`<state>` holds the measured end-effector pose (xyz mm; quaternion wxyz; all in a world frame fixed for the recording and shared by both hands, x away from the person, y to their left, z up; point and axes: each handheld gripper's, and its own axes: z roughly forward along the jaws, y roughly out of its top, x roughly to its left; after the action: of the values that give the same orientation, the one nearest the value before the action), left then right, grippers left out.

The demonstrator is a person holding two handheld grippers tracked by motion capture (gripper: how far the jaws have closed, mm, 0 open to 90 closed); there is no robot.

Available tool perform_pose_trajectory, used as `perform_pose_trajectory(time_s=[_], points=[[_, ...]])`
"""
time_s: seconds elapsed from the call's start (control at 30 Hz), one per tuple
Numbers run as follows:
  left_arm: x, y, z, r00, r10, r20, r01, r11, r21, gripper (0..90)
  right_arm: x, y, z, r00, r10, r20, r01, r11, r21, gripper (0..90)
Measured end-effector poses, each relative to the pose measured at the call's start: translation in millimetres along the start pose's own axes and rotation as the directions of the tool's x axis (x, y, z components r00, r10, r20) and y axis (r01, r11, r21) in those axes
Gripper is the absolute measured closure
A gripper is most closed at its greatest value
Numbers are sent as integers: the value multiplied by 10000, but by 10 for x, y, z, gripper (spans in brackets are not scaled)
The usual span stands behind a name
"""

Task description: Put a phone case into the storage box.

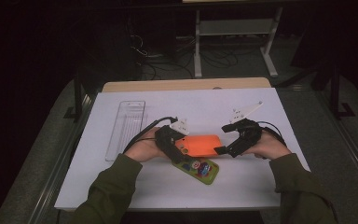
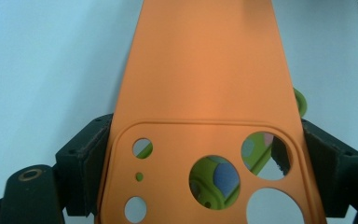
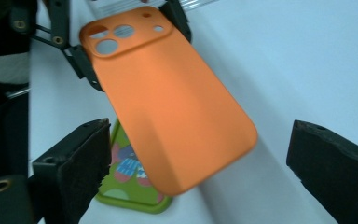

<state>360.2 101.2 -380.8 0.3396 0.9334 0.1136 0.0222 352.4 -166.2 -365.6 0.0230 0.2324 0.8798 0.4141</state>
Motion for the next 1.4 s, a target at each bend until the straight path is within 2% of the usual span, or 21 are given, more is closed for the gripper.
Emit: perform_pose_trajectory(time_s=[0.07,0.13,0.27,0.37,0.4,0.43,0.47,0.5,0.53,0.57,0.63,0.67,0.7,0.73,0.87,0.93,1.0,1.1,1.23,1.3,1.4], points=[[4,-10,-21,9997,-66,-255,64,9999,-94,158,4,-33,5,9992,359,169,-357,9993,-119,26],[5,-19,-35,9979,-378,-527,366,9991,-229,158,13,-48,8,9984,460,335,-454,9988,-182,25],[27,-27,-31,9920,-873,-910,870,9962,-68,159,37,-115,9,9901,960,1022,-906,9943,-565,13],[28,-33,-8,9846,-1324,-1144,1316,9912,-145,158,65,-183,6,9758,1566,1524,-1471,9865,-717,13],[39,-33,-10,9844,-1287,-1199,1290,9916,-49,158,74,-203,8,9723,1645,1661,-1547,9855,-704,13],[40,-32,-3,9814,-1445,-1261,1442,9895,-115,158,74,-203,8,9723,1645,1661,-1547,9855,-704,13],[50,-31,-10,9814,-1426,-1286,1434,9897,-27,158,79,-224,18,9708,1725,1669,-1616,9839,-766,13],[49,-31,-2,9778,-1631,-1314,1628,9866,-126,158,103,-257,35,9615,1926,1958,-1797,9803,-819,10],[57,-30,0,9768,-1641,-1380,1646,9863,-79,159,108,-275,46,9566,2007,2115,-1856,9786,-894,10],[52,-28,5,9737,-1756,-1453,1759,9843,-105,159,108,-275,46,9566,2007,2115,-1856,9786,-894,10],[45,-26,19,9663,-2058,-1549,2039,9786,-283,159,106,-317,61,9473,2261,2268,-2037,9719,-1181,10],[54,-27,11,9673,-1965,-1604,1970,9803,-132,159,108,-333,67,9436,2410,2269,-2163,9679,-1283,10],[52,-27,14,9640,-2088,-1648,2096,9777,-126,158,100,-357,79,9337,2476,2587,-2161,9657,-1442,10],[54,-27,16,9603,-2181,-1740,2189,9756,-151,158,100,-357,79,9337,2476,2587,-2161,9657,-1442,10],[70,-29,0,9559,-2291,-1840,2284,9732,-254,158,61,-388,113,9240,2712,2695,-2317,9579,-1694,12],[70,-30,-9,9543,-2332,-1870,2315,9723,-310,158,59,-386,135,9261,2604,2730,-2229,9615,-1610,11],[75,-34,-14,9548,-2281,-1907,2269,9735,-285,158,70,-384,154,9280,2299,2931,-1950,9702,-1436,11],[82,-39,-9,9553,-2252,-1914,2233,9742,-318,158,85,-378,178,9294,1948,3133,-1599,9780,-1337,12],[83,-40,-10,9557,-2251,-1896,2240,9742,-271,158,125,-366,217,9282,1535,3390,-1218,9861,-1130,12],[86,-39,-17,9562,-2241,-1881,2228,9745,-283,158,144,-358,234,9255,1351,3538,-1026,9887,-1092,12],[88,-42,-23,9544,-2336,-1860,2325,9722,-282,158,158,-353,249,9184,818,3871,-532,9950,-842,12]])
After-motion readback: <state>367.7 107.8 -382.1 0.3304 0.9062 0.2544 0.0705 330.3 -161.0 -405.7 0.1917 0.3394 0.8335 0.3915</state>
